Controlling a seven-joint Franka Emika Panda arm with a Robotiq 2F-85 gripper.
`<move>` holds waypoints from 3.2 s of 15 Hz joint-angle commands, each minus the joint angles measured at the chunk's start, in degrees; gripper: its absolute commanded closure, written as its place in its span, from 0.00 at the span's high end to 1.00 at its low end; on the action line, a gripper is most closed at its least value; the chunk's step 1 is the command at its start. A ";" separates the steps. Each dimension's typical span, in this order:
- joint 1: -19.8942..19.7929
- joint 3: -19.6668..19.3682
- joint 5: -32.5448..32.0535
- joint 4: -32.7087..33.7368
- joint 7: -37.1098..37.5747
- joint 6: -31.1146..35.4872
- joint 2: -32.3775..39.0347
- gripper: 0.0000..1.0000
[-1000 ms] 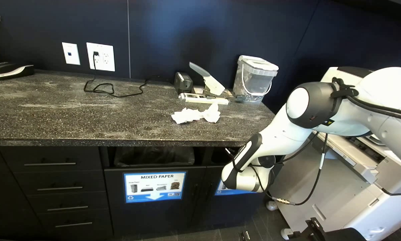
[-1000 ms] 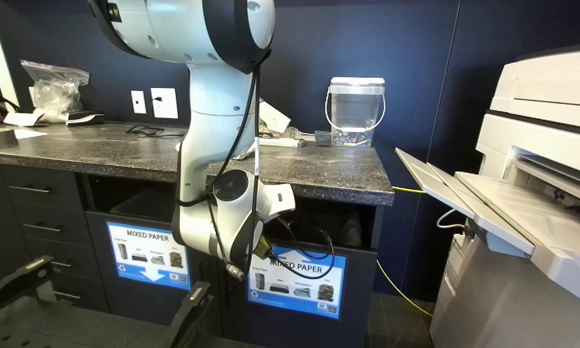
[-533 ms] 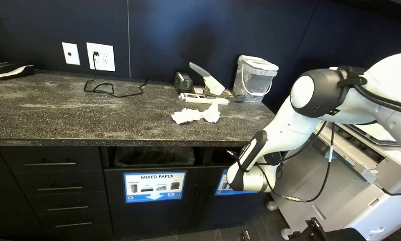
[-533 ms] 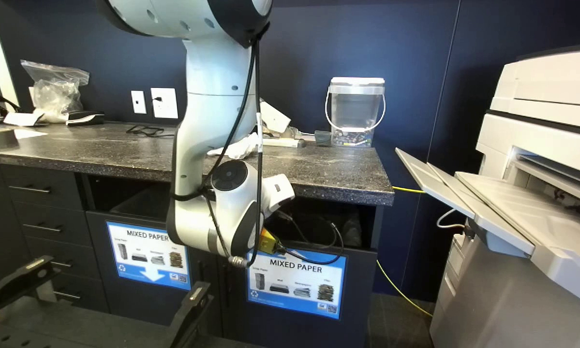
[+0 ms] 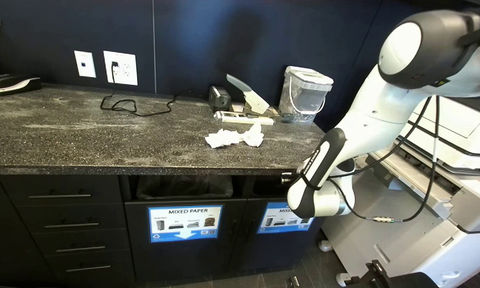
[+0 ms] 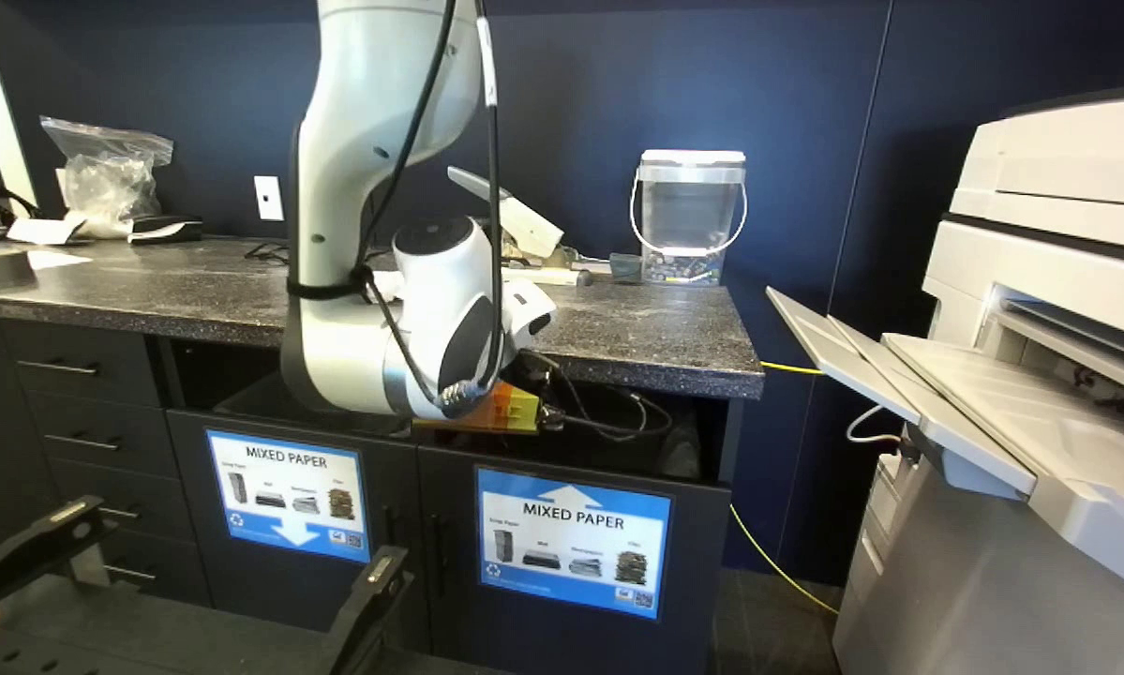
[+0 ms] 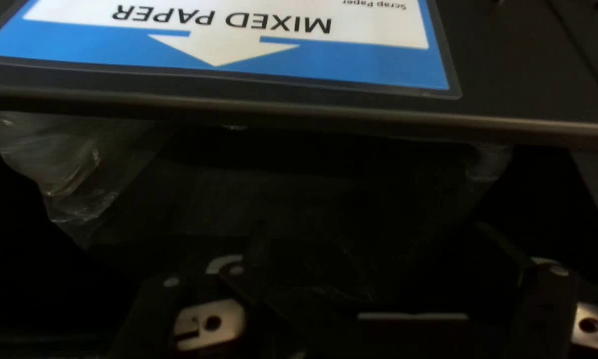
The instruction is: Place the papers on the counter inside the bin on the right
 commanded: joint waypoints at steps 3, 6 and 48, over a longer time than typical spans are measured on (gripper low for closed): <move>-3.40 2.20 -9.50 -14.87 -2.32 -11.54 -20.22 1.00; -7.13 6.09 -14.06 -18.11 -1.09 -17.14 -29.32 1.00; 11.65 -0.75 7.74 37.28 29.25 -68.02 -8.84 1.00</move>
